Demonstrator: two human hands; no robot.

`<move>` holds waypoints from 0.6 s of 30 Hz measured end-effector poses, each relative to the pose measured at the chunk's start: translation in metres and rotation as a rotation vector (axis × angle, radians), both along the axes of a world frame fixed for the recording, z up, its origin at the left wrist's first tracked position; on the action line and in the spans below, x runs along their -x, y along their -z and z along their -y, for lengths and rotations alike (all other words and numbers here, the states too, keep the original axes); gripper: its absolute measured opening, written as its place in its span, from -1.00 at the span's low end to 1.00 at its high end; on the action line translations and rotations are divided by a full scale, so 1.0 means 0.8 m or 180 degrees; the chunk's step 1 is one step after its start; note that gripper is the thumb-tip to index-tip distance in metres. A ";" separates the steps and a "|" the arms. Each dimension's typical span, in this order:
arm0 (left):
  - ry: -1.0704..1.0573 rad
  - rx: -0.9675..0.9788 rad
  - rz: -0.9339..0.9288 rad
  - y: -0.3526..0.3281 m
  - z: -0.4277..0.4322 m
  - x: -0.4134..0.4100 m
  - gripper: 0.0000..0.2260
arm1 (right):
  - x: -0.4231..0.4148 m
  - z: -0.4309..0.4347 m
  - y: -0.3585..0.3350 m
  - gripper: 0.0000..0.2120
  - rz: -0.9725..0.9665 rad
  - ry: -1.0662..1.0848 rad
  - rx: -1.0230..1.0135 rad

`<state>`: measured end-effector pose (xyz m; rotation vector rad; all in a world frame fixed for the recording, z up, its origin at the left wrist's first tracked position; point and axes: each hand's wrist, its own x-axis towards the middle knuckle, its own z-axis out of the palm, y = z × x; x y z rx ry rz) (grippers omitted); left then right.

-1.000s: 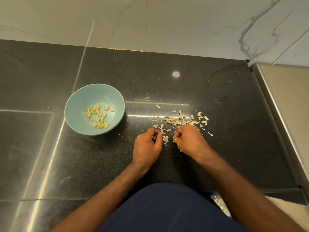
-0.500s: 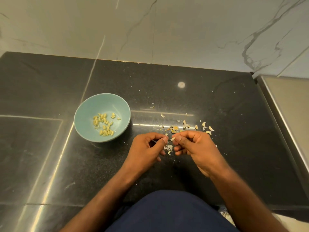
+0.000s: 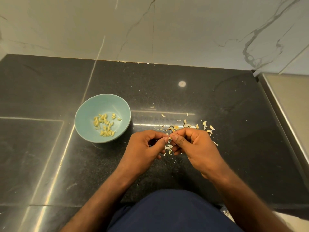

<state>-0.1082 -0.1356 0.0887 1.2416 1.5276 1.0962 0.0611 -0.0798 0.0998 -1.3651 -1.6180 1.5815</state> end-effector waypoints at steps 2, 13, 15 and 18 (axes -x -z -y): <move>0.0009 -0.0041 -0.0114 0.000 0.000 -0.001 -0.90 | 0.000 0.002 0.000 -0.91 -0.0011 0.0008 0.0004; -0.0015 -0.0169 -0.0208 -0.009 0.006 -0.010 -0.90 | -0.002 0.008 -0.001 -0.88 -0.0217 0.0005 0.0084; -0.0139 -0.0006 0.0176 -0.011 0.006 -0.012 -0.92 | -0.001 0.009 -0.001 -0.88 -0.0271 0.0037 0.0062; -0.0275 0.0188 0.0545 -0.008 0.005 -0.014 -0.91 | 0.001 0.011 0.000 -0.90 -0.0253 0.0096 -0.0182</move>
